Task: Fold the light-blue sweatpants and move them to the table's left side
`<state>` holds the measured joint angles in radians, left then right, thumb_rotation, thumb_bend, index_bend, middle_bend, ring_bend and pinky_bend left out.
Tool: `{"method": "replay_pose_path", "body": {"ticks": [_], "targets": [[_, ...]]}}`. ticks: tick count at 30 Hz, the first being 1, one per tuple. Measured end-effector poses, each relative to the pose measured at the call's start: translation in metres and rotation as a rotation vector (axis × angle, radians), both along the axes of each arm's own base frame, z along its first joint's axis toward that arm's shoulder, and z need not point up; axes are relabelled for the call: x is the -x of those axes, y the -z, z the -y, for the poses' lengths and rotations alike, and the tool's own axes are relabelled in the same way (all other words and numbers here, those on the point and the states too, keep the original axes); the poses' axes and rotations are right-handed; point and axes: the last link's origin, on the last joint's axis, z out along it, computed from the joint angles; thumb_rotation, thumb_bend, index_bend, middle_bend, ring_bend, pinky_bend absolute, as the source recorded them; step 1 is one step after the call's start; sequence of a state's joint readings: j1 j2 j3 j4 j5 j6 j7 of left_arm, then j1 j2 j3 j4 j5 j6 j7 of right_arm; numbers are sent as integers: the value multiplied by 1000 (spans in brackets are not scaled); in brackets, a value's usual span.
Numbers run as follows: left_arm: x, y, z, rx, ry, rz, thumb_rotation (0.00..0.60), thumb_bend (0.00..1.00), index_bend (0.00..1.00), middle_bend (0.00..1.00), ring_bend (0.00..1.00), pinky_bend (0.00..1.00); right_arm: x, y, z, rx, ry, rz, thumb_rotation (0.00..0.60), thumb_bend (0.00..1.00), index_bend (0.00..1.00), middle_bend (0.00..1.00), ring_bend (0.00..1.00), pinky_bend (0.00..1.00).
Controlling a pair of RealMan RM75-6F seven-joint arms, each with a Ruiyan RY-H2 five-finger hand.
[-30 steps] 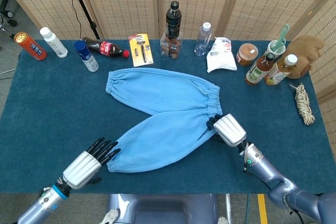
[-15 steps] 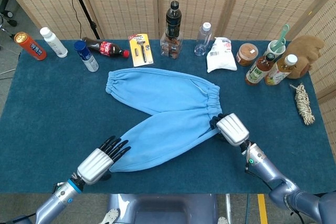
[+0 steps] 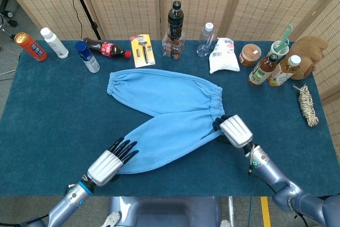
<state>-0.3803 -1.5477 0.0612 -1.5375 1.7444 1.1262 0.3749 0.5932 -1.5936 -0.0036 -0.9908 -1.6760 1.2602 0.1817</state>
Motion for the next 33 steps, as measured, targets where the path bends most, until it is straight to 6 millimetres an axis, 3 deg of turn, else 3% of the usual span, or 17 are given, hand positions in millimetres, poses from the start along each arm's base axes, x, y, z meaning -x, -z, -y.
{"method": "replay_pose_path", "body": {"ticks": [6, 9, 14, 21, 33], "targets": [[-4, 4, -1, -2, 6, 20, 600, 436, 439, 274, 305, 480, 1, 0, 1, 0, 5, 3, 600, 640, 652, 538, 531, 707], [-6, 4, -2, -7, 3, 39, 600, 510, 500, 335, 368, 527, 1, -1, 1, -2, 6, 6, 600, 640, 652, 538, 531, 707], [-8, 3, -4, -28, 1, 68, 600, 540, 622, 441, 456, 591, 1, -1, 0, -10, 13, 14, 600, 639, 652, 538, 532, 708], [-13, -12, -18, -100, -3, 175, 600, 543, 718, 522, 519, 619, -2, -2, 3, -34, 61, 70, 600, 642, 653, 540, 534, 708], [-32, -36, -57, -204, 5, 220, 600, 548, 788, 578, 562, 628, -15, -10, 23, -29, 149, 105, 600, 645, 653, 540, 534, 708]]}}
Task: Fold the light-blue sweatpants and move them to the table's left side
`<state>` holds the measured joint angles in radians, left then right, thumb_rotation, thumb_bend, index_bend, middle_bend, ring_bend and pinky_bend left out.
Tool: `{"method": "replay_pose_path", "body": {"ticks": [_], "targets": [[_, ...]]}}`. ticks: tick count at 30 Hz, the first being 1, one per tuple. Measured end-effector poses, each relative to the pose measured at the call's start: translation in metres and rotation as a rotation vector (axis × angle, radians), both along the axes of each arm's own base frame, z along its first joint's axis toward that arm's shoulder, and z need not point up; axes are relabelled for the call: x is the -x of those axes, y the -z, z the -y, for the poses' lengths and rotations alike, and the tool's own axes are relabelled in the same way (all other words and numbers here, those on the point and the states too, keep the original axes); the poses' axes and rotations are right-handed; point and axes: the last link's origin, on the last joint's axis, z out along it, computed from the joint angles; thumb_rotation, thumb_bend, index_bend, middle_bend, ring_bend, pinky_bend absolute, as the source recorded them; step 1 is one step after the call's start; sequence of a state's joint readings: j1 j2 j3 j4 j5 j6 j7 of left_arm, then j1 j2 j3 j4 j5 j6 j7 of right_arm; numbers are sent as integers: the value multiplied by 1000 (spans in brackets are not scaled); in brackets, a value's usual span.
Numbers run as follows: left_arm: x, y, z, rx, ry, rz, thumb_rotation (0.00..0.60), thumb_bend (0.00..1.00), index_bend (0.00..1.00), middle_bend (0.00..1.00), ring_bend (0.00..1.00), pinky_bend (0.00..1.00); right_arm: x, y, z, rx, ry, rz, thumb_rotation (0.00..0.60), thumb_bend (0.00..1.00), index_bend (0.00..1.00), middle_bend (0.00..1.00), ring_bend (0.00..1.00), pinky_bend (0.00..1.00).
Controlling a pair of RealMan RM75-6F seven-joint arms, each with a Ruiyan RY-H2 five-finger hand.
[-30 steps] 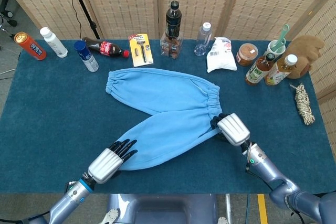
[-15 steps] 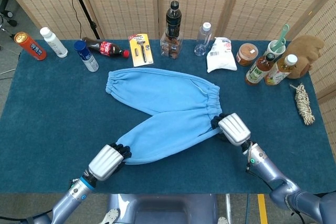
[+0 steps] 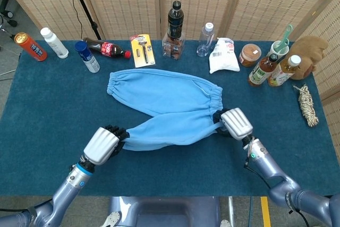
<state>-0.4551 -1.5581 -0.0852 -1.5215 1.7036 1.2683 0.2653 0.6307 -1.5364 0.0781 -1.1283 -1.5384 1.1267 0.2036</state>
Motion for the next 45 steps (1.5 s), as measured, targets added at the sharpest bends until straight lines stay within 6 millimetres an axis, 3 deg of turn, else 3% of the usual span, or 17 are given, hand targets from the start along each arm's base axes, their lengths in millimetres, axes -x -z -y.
{"method": "replay_pose_path", "body": {"ticks": [27, 41, 45], "targets": [[-40, -20, -88, -126, -17, -15, 600, 566, 807, 595, 576, 629, -29, -9, 66, 108, 174, 27, 600, 643, 654, 540, 534, 708], [-51, -29, -136, -164, -59, -61, 600, 566, 808, 595, 574, 628, -46, -2, 103, 172, 258, 19, 600, 645, 654, 540, 534, 708], [-54, -28, -146, -171, -72, -69, 600, 566, 811, 595, 571, 566, -52, 3, 113, 171, 282, 9, 600, 644, 654, 540, 534, 707]]}}
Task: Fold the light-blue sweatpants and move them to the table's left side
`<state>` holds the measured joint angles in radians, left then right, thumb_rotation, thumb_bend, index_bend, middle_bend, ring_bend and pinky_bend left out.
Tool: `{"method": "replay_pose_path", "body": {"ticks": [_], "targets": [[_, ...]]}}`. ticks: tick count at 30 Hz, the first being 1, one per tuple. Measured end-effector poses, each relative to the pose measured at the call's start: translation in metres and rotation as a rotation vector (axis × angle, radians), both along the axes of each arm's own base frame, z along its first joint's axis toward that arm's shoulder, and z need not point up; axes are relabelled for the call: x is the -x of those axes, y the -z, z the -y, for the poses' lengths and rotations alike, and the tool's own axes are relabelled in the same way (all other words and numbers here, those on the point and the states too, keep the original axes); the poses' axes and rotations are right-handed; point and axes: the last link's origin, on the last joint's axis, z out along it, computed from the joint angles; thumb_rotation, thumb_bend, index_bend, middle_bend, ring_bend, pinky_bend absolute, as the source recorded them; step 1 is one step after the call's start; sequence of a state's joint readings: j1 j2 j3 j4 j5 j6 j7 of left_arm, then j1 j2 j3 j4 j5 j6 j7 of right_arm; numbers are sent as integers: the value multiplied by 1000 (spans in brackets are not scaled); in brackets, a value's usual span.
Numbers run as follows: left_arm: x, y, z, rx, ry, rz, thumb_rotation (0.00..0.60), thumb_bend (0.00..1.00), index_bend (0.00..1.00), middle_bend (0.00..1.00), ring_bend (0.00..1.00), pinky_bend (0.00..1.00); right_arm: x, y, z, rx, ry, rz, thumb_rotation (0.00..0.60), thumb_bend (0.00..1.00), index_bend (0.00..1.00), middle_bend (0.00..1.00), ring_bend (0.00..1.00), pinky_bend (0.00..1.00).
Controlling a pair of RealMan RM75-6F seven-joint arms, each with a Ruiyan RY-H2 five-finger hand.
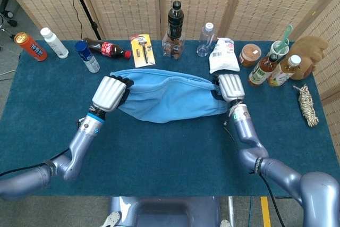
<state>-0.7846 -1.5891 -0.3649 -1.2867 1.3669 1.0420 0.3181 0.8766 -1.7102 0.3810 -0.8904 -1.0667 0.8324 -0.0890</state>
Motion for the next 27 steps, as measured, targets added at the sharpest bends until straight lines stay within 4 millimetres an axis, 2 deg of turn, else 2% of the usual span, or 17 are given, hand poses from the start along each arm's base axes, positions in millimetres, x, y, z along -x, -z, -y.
{"method": "replay_pose_path", "body": {"ticks": [9, 23, 26, 27], "targets": [[5, 7, -19, -13, -50, -22, 600, 565, 811, 595, 557, 516, 1, 9, 13, -6, 57, -14, 600, 645, 654, 540, 534, 708], [17, 25, -56, -54, -133, -47, 600, 571, 811, 595, 555, 498, 19, 20, 32, -3, 170, -39, 600, 644, 649, 536, 534, 707], [21, 27, -61, -53, -165, -52, 600, 552, 789, 565, 491, 432, 17, 23, 34, -12, 172, -18, 600, 643, 597, 487, 480, 695], [22, 27, -62, -51, -175, -55, 600, 539, 763, 520, 439, 389, 16, 24, 34, -18, 173, -12, 600, 638, 538, 432, 411, 658]]}}
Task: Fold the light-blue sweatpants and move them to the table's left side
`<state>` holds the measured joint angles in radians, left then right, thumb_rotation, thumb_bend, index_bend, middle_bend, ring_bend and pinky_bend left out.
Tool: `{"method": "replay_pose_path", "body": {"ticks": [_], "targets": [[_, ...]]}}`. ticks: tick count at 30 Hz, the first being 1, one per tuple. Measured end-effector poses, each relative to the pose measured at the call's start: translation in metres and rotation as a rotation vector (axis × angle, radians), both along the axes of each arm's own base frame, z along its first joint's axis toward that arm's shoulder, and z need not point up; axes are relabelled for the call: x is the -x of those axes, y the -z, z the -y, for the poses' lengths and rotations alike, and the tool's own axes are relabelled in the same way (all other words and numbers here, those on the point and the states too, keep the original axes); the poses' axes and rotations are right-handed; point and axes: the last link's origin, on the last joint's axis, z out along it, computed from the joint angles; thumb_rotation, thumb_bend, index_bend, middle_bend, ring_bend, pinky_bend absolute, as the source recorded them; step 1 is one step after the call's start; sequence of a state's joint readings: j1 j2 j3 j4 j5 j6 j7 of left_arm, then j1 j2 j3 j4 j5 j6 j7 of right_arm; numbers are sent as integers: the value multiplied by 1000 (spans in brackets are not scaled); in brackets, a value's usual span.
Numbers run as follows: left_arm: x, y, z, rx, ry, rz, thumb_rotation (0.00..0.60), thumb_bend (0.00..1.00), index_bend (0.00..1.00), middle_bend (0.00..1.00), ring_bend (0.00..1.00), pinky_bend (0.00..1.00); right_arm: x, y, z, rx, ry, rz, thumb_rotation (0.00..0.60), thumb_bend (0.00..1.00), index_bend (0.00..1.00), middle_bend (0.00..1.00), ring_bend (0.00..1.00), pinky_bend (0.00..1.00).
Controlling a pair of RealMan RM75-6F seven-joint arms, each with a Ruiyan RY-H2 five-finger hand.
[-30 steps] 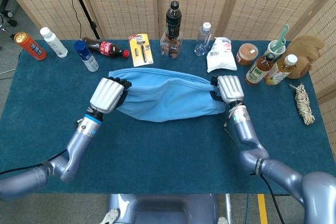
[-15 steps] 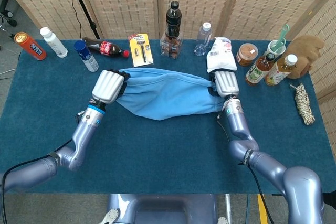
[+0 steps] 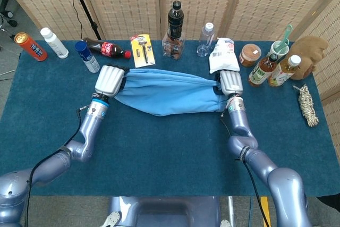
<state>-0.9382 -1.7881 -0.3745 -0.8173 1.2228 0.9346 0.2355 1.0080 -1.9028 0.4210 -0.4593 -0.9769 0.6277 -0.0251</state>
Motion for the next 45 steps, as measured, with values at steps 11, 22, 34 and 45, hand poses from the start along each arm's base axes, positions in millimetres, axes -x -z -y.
{"method": "replay_pose_path", "body": {"ticks": [11, 22, 34, 45], "targets": [[4, 0, -2, -10, -64, -37, 600, 503, 44, 0, 0, 67, 2, 4, -2, -72, -19, 53, 600, 0, 23, 0, 0, 56], [-1, -8, 1, -6, -49, -7, 600, 321, 0, 0, 0, 0, 2, -11, -2, -12, -62, 34, 600, 0, 0, 0, 0, 0], [21, -30, 26, 112, -61, -22, 600, 63, 0, 0, 0, 0, 3, -47, -28, 20, -173, 47, 600, 0, 0, 0, 0, 0], [47, -63, 71, 93, -40, 24, 600, 61, 0, 0, 0, 0, 16, -100, -77, -15, -262, -7, 600, 0, 0, 0, 0, 0]]}}
